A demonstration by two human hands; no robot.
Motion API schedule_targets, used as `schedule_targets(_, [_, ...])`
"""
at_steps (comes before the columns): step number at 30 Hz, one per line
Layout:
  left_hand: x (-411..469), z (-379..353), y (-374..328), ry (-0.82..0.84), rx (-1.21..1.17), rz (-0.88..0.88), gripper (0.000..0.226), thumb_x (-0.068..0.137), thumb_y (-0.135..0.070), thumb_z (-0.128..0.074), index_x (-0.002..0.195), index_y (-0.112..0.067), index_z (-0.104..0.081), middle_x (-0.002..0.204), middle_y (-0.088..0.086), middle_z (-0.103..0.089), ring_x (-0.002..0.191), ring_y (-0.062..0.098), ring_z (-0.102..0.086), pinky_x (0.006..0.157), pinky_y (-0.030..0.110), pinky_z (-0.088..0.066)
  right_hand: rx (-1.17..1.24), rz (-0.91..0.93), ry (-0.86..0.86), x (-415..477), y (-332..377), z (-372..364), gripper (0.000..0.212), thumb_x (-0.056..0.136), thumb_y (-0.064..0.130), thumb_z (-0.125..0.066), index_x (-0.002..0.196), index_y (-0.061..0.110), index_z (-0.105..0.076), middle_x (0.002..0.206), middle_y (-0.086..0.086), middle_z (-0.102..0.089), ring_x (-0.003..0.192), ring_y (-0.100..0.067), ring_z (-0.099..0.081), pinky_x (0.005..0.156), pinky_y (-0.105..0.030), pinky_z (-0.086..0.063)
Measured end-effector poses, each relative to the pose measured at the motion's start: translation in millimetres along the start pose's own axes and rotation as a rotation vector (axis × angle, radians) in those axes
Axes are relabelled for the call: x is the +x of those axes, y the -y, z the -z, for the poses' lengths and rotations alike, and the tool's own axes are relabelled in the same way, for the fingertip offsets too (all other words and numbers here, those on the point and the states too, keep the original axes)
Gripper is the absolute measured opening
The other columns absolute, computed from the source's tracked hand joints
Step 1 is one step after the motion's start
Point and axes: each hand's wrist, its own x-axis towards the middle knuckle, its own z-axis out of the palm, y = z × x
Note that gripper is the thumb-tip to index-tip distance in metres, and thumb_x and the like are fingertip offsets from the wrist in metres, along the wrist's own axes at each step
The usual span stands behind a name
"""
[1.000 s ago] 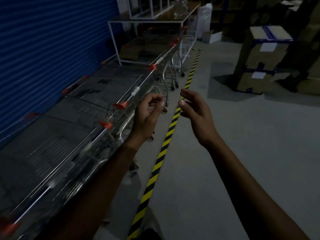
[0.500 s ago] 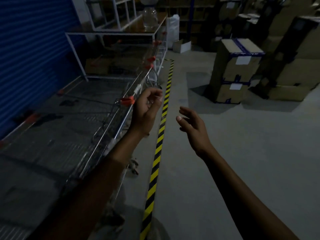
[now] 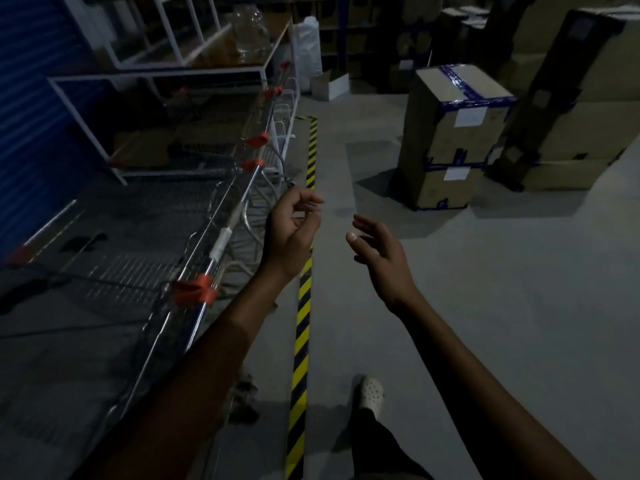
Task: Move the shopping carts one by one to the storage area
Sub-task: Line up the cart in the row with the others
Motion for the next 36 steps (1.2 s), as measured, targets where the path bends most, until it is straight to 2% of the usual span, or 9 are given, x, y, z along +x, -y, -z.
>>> schedule_targets(5, [108, -45, 59, -0.038, 0.019, 0.046, 0.017, 0.081, -0.033, -0.054, 0.092, -0.023, -0.062, 0.097, 0.007, -0.065, 0.095, 0.025, -0.063, 0.076, 0.029, -0.051, 0.034, -0.012, 0.006, 124, -21, 33, 0.055, 0.078, 0.069, -0.059, 0.127, 0.046, -0.052, 0.141, 0.012, -0.054, 0.119, -0.003, -0.057, 0.1, -0.049, -0.051])
schedule_targets(10, [194, -89, 108, -0.024, 0.051, 0.179, 0.016, 0.085, -0.023, -0.055, 0.095, -0.013, -0.061, 0.095, -0.002, -0.062, 0.089, 0.011, -0.059, 0.078, 0.028, -0.049, 0.032, -0.005, 0.043, 237, -18, 66, 0.056, 0.08, 0.067, -0.059, 0.13, 0.044, -0.052, 0.141, 0.011, -0.053, 0.122, -0.005, -0.056, 0.102, -0.05, -0.05])
schedule_targets(14, [245, -110, 155, -0.026, 0.076, 0.308, 0.015, 0.084, -0.025, -0.055, 0.094, -0.016, -0.062, 0.093, -0.001, -0.061, 0.087, 0.02, -0.059, 0.076, 0.036, -0.05, 0.047, 0.038, 0.052, 312, -14, 82, 0.054, 0.083, 0.062, -0.061, 0.132, 0.039, -0.054, 0.14, 0.011, -0.054, 0.123, -0.007, -0.056, 0.101, -0.052, -0.05])
schedule_targets(17, [283, -124, 188, -0.028, 0.055, 0.366, 0.003, 0.09, -0.02, -0.059, 0.089, -0.023, -0.06, 0.085, -0.004, -0.06, 0.076, 0.006, -0.057, 0.069, 0.027, -0.044, 0.047, 0.076, 0.059, 361, -16, 91, 0.052, 0.086, 0.059, -0.061, 0.133, 0.039, -0.054, 0.14, 0.013, -0.055, 0.124, -0.007, -0.056, 0.1, -0.052, -0.05])
schedule_targets(20, [326, -139, 223, -0.048, 0.066, 0.401, 0.012, 0.095, -0.014, -0.06, 0.087, -0.022, -0.06, 0.081, -0.005, -0.06, 0.072, 0.003, -0.056, 0.067, 0.026, -0.042, 0.051, 0.096, 0.058, 412, -26, 94, 0.05, 0.085, 0.057, -0.061, 0.132, 0.038, -0.055, 0.139, 0.011, -0.056, 0.123, -0.005, -0.056, 0.099, -0.05, -0.052])
schedule_targets(26, [438, -161, 301, -0.095, 0.068, 0.386, 0.003, 0.092, -0.021, -0.061, 0.089, -0.02, -0.061, 0.085, -0.006, -0.062, 0.075, 0.001, -0.059, 0.069, 0.027, -0.045, 0.013, 0.117, 0.092, 543, -59, 91, 0.059, 0.083, 0.06, -0.062, 0.134, 0.034, -0.055, 0.14, 0.011, -0.055, 0.125, -0.007, -0.056, 0.1, -0.05, -0.051])
schedule_targets(29, [509, -167, 329, -0.135, 0.036, 0.362, 0.011, 0.084, -0.031, -0.057, 0.088, -0.022, -0.061, 0.084, -0.006, -0.062, 0.077, 0.006, -0.059, 0.07, 0.027, -0.046, -0.018, 0.119, 0.116, 617, -71, 85, 0.056, 0.083, 0.059, -0.062, 0.133, 0.035, -0.055, 0.14, 0.01, -0.056, 0.124, -0.008, -0.056, 0.1, -0.049, -0.052])
schedule_targets(32, [582, -167, 343, -0.156, -0.003, 0.324, 0.016, 0.084, -0.029, -0.057, 0.091, -0.016, -0.061, 0.083, -0.003, -0.061, 0.074, 0.008, -0.059, 0.069, 0.026, -0.049, -0.041, 0.087, 0.13, 690, -83, 78, 0.059, 0.08, 0.063, -0.061, 0.132, 0.036, -0.055, 0.139, 0.01, -0.056, 0.123, -0.009, -0.057, 0.099, -0.049, -0.052])
schedule_targets(36, [668, -165, 359, -0.164, 0.033, 0.262, 0.007, 0.092, -0.018, -0.06, 0.096, -0.012, -0.062, 0.091, -0.003, -0.063, 0.078, -0.005, -0.059, 0.07, 0.016, -0.047, -0.031, 0.028, 0.147, 776, -102, 70, 0.059, 0.077, 0.065, -0.061, 0.129, 0.037, -0.055, 0.138, 0.008, -0.057, 0.12, -0.01, -0.059, 0.097, -0.048, -0.053])
